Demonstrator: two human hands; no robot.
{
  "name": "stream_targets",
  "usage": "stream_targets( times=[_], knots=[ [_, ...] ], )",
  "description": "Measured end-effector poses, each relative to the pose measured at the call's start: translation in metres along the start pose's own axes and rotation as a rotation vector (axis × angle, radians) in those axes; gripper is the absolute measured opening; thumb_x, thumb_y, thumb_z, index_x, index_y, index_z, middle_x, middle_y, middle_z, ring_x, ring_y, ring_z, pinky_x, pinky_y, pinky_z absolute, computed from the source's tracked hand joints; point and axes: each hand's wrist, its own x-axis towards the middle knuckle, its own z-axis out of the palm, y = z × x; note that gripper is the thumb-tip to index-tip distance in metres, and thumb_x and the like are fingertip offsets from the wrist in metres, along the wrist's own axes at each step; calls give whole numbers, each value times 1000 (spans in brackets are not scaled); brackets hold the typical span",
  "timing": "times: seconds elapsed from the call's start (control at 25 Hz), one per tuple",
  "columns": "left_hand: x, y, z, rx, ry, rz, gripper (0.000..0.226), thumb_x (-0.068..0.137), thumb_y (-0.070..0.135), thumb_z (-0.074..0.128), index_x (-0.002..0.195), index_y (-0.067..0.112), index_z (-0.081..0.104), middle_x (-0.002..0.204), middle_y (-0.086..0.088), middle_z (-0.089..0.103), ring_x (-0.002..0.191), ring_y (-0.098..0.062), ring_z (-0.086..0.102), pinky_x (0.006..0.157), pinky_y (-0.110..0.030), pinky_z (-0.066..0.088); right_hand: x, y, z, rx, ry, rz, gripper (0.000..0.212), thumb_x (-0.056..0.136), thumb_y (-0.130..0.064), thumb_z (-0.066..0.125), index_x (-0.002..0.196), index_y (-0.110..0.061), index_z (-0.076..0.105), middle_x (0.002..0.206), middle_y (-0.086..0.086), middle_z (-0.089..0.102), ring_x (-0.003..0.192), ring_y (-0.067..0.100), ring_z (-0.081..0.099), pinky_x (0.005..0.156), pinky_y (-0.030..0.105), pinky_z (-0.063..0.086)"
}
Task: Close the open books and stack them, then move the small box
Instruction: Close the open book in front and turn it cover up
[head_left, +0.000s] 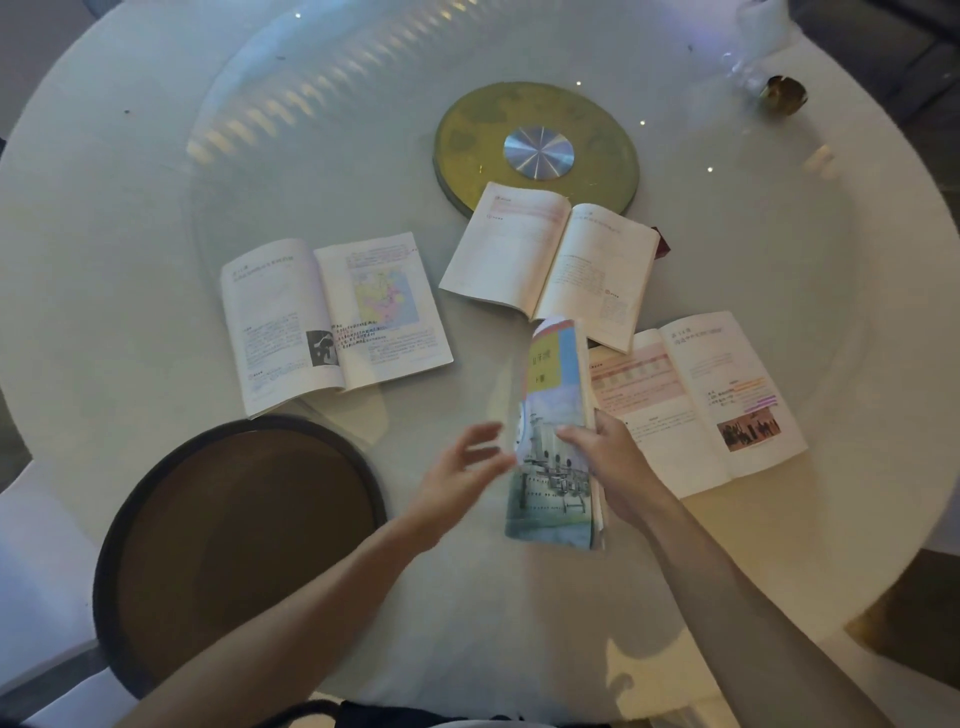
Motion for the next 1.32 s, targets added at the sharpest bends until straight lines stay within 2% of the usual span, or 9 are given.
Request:
stream_targets(
  times=[0.08,0.16,0.4,0.52,0.68,0.88,1.0,1.12,1.32],
  knots=[
    [16,3,-15,-53,152,-111,56,94,34,69,145,20,47,141,-9,59,123,-22,62,100,-37,53,-2,5,-13,187,-105,21,21,99,-9,61,103,-12,82,109,16,83,104,32,80,90,46,64],
    [28,4,-25,-159,81,-222,65,96,31,67,151,10,40,139,-16,61,124,-29,63,108,-46,50,-2,11,-18,259,-164,43,21,91,-10,64,93,-14,85,105,14,83,102,29,80,90,43,63],
    [40,13,-37,-100,119,-38,31,94,2,68,123,-6,61,120,-31,67,110,-46,67,100,-55,54,13,6,-16,110,75,-6,20,92,-4,60,107,2,72,101,19,80,108,49,74,86,52,62],
    [46,30,-39,-20,162,92,21,95,1,66,113,-8,59,115,-29,68,101,-31,72,91,-46,59,23,-1,-17,32,110,-89,30,97,-3,57,122,5,71,116,39,71,112,59,67,93,69,57],
    [48,37,-37,44,210,156,15,96,4,67,108,-3,61,110,-17,75,103,-26,75,83,-32,62,26,-5,-15,38,143,-134,26,94,-3,59,116,6,69,115,42,66,110,61,63,90,65,55],
    [33,25,-31,115,226,234,20,95,5,69,114,1,65,108,-8,77,105,-32,73,85,-35,62,16,1,-12,87,145,-136,36,84,-9,65,96,-38,83,101,-2,83,111,35,73,96,51,56],
    [21,40,-20,128,191,337,37,87,31,79,120,22,66,114,0,76,108,-23,72,88,-38,60,12,-1,-13,172,106,-180,38,76,-12,71,107,-30,84,107,-2,84,106,20,77,96,46,57],
    [10,69,0,25,266,348,40,74,63,79,100,35,67,97,5,77,93,-15,75,76,-32,61,7,-6,-13,223,80,-283,50,83,-31,79,131,-17,72,125,7,79,118,23,74,101,44,57],
    [10,97,17,-90,393,327,37,70,69,76,83,35,67,93,-7,76,89,-27,76,79,-50,63,-4,-30,-8,260,191,-385,70,86,-53,69,136,-4,63,121,4,76,105,3,75,82,16,59]
  ],
)
